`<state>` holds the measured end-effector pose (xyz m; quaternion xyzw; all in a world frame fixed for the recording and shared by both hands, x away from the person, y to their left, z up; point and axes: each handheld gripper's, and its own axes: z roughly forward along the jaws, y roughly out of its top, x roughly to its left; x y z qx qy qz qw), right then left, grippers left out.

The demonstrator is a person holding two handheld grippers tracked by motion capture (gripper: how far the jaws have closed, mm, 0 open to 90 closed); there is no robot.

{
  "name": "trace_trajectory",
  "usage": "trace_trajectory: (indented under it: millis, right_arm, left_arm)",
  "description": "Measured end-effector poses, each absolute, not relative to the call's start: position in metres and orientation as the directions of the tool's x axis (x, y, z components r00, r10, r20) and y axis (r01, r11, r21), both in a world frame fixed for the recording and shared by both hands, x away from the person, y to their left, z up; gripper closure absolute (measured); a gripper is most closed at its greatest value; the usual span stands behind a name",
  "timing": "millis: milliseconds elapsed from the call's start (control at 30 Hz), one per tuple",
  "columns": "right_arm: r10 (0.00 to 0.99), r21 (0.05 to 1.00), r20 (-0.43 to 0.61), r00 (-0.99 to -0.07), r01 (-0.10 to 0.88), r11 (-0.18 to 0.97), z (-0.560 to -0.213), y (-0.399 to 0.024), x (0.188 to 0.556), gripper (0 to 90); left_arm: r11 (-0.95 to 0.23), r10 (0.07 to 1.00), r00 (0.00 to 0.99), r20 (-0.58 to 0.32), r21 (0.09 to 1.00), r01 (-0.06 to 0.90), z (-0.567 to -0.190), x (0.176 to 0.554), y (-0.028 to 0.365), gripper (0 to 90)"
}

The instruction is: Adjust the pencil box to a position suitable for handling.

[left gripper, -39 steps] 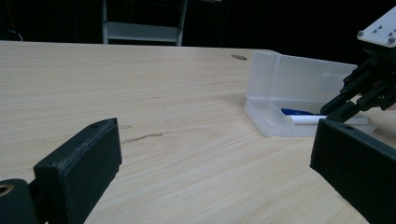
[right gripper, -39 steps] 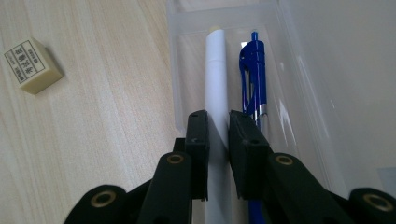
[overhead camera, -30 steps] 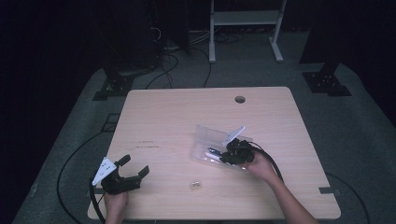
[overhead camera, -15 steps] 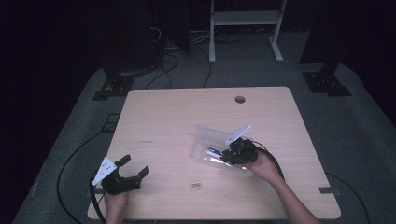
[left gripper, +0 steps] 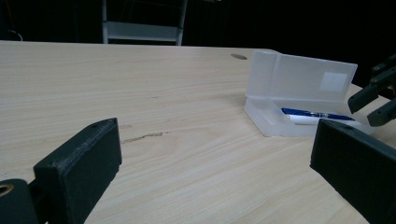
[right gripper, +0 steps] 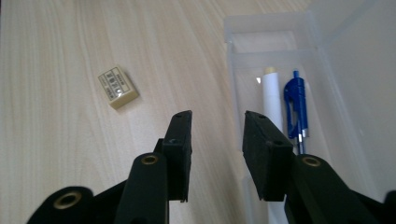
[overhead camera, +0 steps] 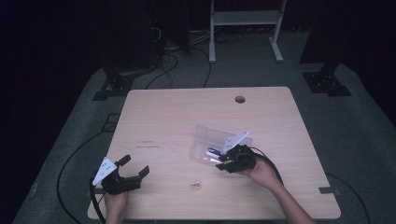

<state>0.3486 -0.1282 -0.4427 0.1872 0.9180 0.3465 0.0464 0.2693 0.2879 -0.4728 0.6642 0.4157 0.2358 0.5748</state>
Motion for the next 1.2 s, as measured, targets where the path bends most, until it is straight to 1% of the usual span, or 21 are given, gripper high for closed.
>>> trace_trajectory:
  millis: [467, 700, 1200]
  right_arm:
    - [0.300, 0.659, 0.064, -0.952, 0.266, 0.704, -0.448, -0.102, 0.337, 56.9]
    - [0.282, 0.656, 0.075, -0.957, 0.260, 0.708, -0.452, -0.091, 0.334, 55.7]
    - [0.227, 0.645, 0.086, -0.970, 0.228, 0.729, -0.459, -0.069, 0.327, 48.1]
  left_arm:
    - [0.008, 0.823, 0.543, -0.166, 0.960, 0.281, -0.473, 0.269, 0.288, 1.1]
    - [0.007, 0.823, 0.543, -0.166, 0.959, 0.282, -0.473, 0.269, 0.288, 1.1]
    - [0.008, 0.823, 0.543, -0.166, 0.959, 0.282, -0.473, 0.269, 0.288, 1.1]
